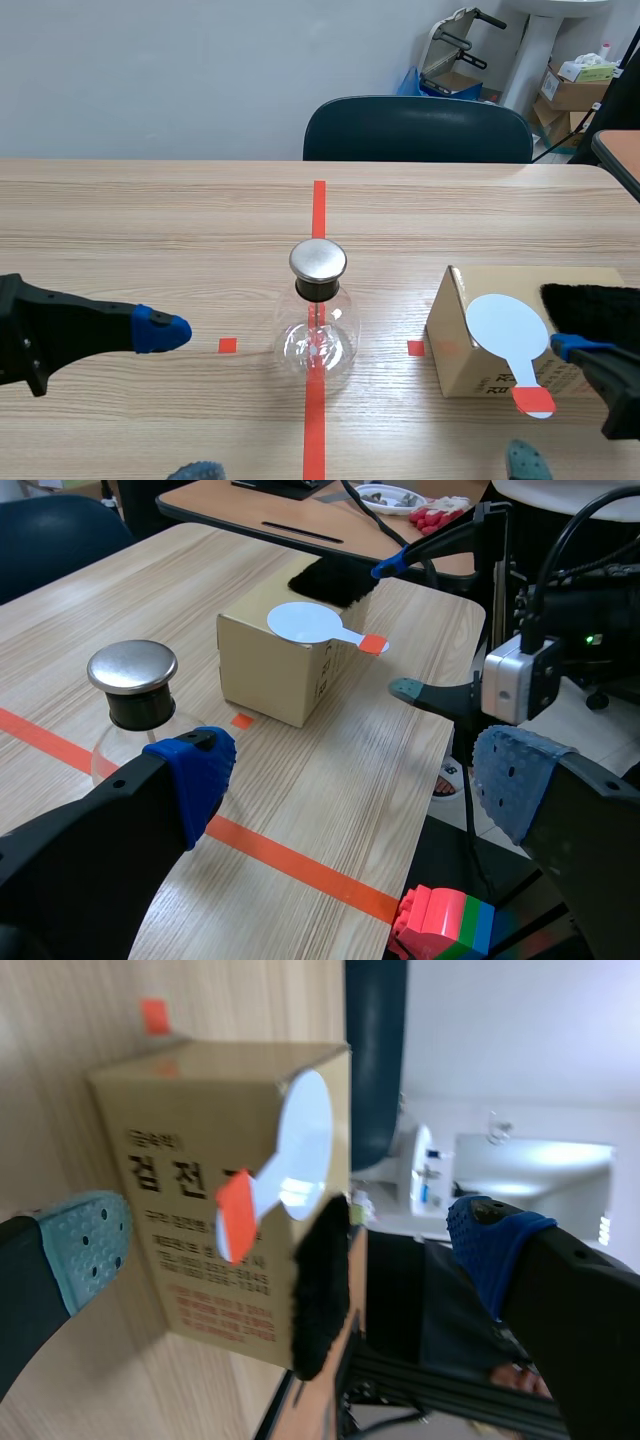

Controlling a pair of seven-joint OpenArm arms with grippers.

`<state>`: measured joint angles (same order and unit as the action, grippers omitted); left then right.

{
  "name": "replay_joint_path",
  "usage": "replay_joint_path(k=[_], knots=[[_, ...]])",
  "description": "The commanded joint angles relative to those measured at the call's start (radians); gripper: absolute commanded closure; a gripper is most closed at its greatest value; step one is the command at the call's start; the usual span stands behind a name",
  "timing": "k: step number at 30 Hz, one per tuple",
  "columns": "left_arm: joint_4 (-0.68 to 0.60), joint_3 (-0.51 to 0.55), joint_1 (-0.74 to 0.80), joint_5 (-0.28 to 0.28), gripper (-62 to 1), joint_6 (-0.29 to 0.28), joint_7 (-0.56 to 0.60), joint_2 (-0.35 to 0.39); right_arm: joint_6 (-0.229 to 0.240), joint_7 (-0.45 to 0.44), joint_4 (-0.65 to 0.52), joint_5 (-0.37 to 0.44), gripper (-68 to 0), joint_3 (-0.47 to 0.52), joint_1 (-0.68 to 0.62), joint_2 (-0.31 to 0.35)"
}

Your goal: Do the electroscope experiment

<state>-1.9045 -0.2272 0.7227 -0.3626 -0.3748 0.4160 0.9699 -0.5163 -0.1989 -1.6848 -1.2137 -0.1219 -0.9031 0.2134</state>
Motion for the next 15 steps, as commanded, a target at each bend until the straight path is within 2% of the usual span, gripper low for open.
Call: replay_joint_path(k=[1, 6, 11, 15], knots=[[-0.011, -0.002, 0.002, -0.006, -51.4, -0.001, 0.014, -0.006, -0.024, 0.022, 0.006, -0.015, -67.9, 0.005, 0.028, 0.011], [-0.011, -0.017, -0.009, -0.007, -51.4, 0.022, 0.011, -0.008, -0.042, 0.072, 0.069, -0.062, -67.9, 0.005, 0.074, 0.011], [-0.011, -0.023, -0.009, -0.007, -51.4, 0.026, 0.014, -0.008, -0.045, 0.074, 0.11, -0.102, -67.9, 0.004, 0.119, 0.011], [-0.011, -0.024, -0.009, -0.007, -51.4, 0.026, 0.014, -0.008, -0.044, 0.076, 0.14, -0.104, -67.9, -0.011, 0.145, 0.011]])
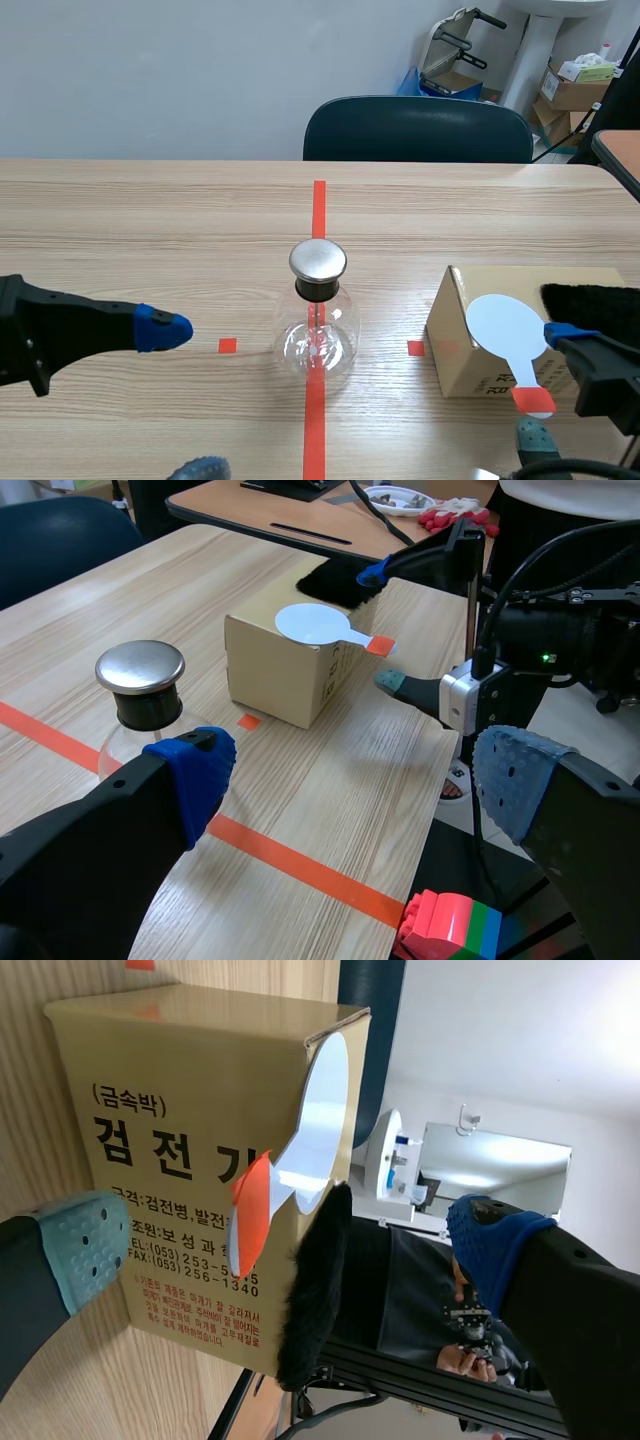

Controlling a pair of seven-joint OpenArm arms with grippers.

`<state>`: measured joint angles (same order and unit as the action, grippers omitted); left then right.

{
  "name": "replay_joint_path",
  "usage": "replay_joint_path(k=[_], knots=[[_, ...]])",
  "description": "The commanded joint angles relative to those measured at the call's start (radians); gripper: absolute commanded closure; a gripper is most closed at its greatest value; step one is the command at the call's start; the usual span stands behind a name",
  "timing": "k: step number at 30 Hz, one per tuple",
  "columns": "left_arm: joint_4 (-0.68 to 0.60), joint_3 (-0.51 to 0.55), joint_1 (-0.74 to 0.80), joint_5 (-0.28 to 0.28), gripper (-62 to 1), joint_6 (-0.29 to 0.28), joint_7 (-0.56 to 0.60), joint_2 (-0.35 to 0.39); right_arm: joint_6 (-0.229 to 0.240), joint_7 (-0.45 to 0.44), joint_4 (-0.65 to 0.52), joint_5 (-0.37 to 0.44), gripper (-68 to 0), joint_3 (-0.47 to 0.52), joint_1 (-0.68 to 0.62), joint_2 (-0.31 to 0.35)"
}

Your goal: Do the electroscope experiment

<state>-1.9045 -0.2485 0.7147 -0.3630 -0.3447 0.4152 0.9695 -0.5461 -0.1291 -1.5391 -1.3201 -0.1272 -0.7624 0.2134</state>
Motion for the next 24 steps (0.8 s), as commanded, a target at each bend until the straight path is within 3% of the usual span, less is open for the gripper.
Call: replay_joint_path(k=[1, 9, 14, 17, 20, 24], knots=[[-0.011, -0.003, -0.001, -0.007, -51.4, -0.005, 0.015, -0.008, -0.015, 0.003, 0.003, 0.002, -67.9, -0.011, 0.012, 0.011], [-0.011, -0.021, -0.001, -0.006, -51.4, 0.0, 0.013, -0.008, -0.016, -0.026, 0.014, -0.005, -67.9, -0.018, 0.02, 0.011], [-0.011, -0.021, -0.001, -0.006, -51.4, 0.014, 0.012, -0.008, -0.061, -0.034, 0.014, -0.005, -67.9, -0.018, 0.013, 0.011], [-0.011, -0.021, -0.001, -0.006, -51.4, 0.015, 0.011, -0.008, -0.061, -0.033, 0.014, -0.005, -66.9, -0.018, 0.012, 0.011], [-0.011, -0.021, -0.001, -0.006, -51.4, 0.018, 0.011, -0.008, -0.061, -0.024, 0.014, -0.005, -57.0, -0.018, 0.011, 0.011], [-0.011, -0.021, -0.001, -0.006, -51.4, 0.018, 0.011, -0.008, -0.061, -0.007, 0.014, -0.005, -37.9, -0.018, 0.011, 0.011]])
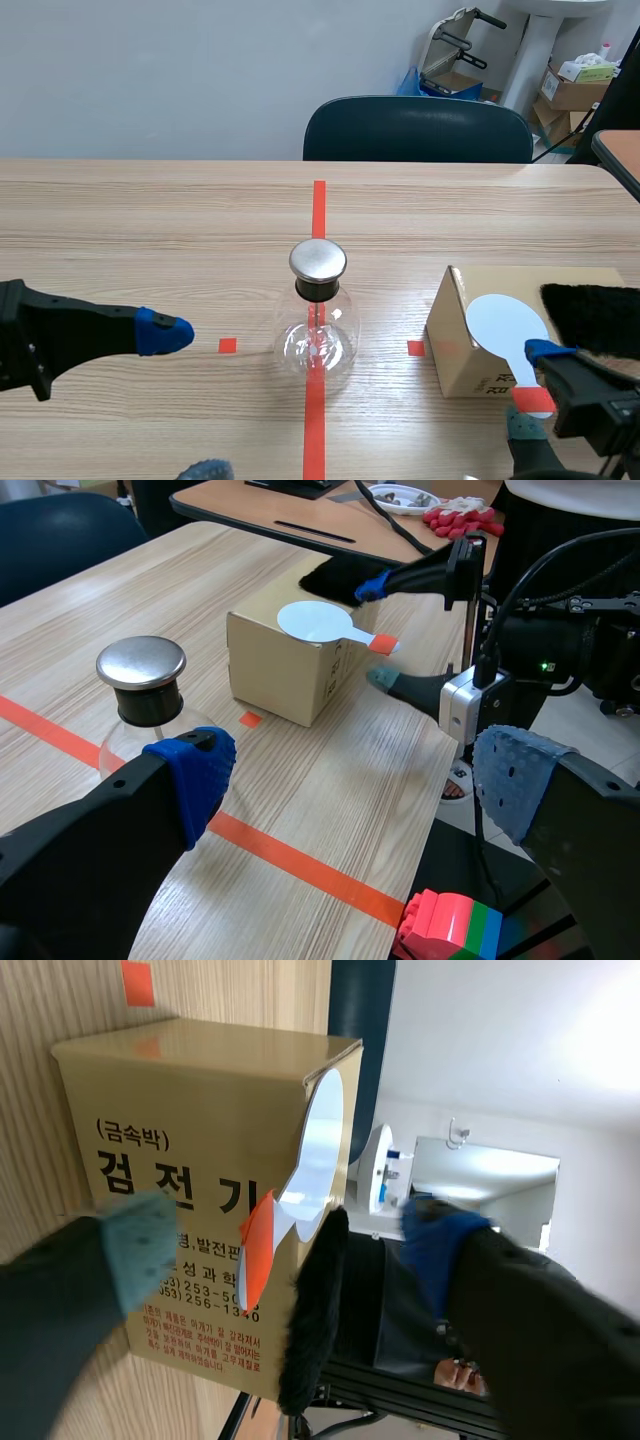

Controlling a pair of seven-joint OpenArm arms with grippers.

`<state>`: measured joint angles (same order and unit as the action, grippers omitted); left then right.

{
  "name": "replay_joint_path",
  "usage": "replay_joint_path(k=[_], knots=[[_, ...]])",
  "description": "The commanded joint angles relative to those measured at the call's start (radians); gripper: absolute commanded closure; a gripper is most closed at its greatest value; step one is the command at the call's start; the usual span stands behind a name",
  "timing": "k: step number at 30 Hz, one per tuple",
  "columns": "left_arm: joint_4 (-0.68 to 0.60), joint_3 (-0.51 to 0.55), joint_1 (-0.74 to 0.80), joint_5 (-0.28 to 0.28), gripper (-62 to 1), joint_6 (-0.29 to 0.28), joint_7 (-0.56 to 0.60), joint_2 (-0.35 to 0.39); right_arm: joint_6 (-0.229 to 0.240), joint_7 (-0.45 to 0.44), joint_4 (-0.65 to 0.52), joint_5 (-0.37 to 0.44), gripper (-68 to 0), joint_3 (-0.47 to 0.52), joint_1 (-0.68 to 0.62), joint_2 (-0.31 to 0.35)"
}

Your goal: Do the electroscope experiment

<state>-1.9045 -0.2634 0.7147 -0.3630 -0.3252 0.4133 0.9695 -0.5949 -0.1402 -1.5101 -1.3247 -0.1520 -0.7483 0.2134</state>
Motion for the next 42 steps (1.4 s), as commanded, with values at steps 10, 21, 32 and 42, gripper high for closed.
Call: replay_joint_path(k=[10, 21, 32, 42], knots=[[-0.011, -0.006, -0.001, -0.006, -51.4, -0.002, 0.009, -0.008, -0.012, 0.011, -0.015, 0.0, -2.8, 0.007, -0.003, 0.011], [-0.011, -0.006, -0.001, -0.006, -51.4, -0.002, 0.009, -0.008, -0.012, 0.014, -0.015, 0.0, -1.3, 0.007, -0.003, 0.011], [-0.011, -0.006, -0.001, -0.006, -51.4, -0.002, 0.006, -0.008, -0.012, 0.016, -0.015, 0.0, -1.3, 0.007, -0.003, 0.011], [-0.011, -0.006, -0.001, -0.007, -51.4, -0.002, -0.007, -0.008, -0.011, 0.015, -0.015, 0.0, -1.3, 0.007, -0.003, 0.011]])
